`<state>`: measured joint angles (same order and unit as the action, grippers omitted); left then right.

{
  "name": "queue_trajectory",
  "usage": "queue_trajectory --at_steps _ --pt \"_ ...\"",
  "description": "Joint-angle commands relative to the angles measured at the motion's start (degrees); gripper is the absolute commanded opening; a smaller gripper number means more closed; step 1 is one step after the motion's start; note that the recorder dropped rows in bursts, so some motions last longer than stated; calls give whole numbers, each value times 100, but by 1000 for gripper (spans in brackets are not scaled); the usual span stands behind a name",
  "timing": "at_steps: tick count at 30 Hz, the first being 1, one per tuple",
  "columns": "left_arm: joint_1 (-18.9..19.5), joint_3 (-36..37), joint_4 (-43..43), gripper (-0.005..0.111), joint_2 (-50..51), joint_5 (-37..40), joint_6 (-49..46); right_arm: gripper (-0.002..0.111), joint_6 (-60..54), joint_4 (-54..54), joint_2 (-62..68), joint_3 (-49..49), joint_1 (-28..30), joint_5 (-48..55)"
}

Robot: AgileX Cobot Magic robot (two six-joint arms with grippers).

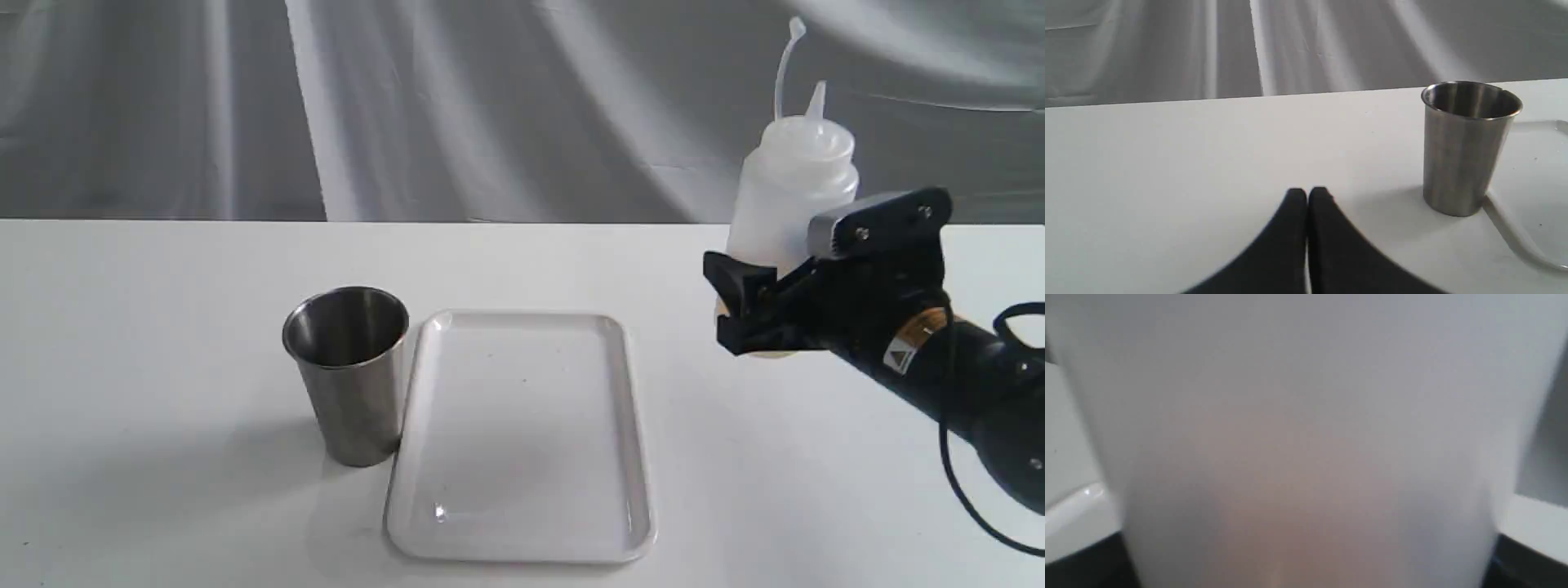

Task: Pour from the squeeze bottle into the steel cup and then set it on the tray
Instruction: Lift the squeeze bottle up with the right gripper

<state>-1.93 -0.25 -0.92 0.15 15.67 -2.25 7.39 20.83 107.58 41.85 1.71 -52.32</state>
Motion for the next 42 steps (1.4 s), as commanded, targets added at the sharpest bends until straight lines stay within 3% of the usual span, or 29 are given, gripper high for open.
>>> queue_trajectory --at_steps 1,11,18,22,27,31,42 --pt "-31 25 4 0 -15 -43 17 0 17 -17 -664 32 36 50" --pt "-31 25 4 0 -15 -43 31 0 505 -28 -2263 32 14 1113" --pt "-31 25 4 0 -15 -43 17 0 818 52 -2863 696 -176 3082" --pt "-31 25 4 0 -15 -43 17 0 856 767 -2991 1170 -480 4155" --pt "-31 25 4 0 -15 -43 17 0 868 1627 -2991 1714 -962 5119" --pt "-31 25 4 0 -15 -43 27 0 1024 1812 -2864 1912 -1229 5316" --pt "-31 25 4 0 -15 -43 15 0 1778 2631 -1552 2685 -1849 6882"
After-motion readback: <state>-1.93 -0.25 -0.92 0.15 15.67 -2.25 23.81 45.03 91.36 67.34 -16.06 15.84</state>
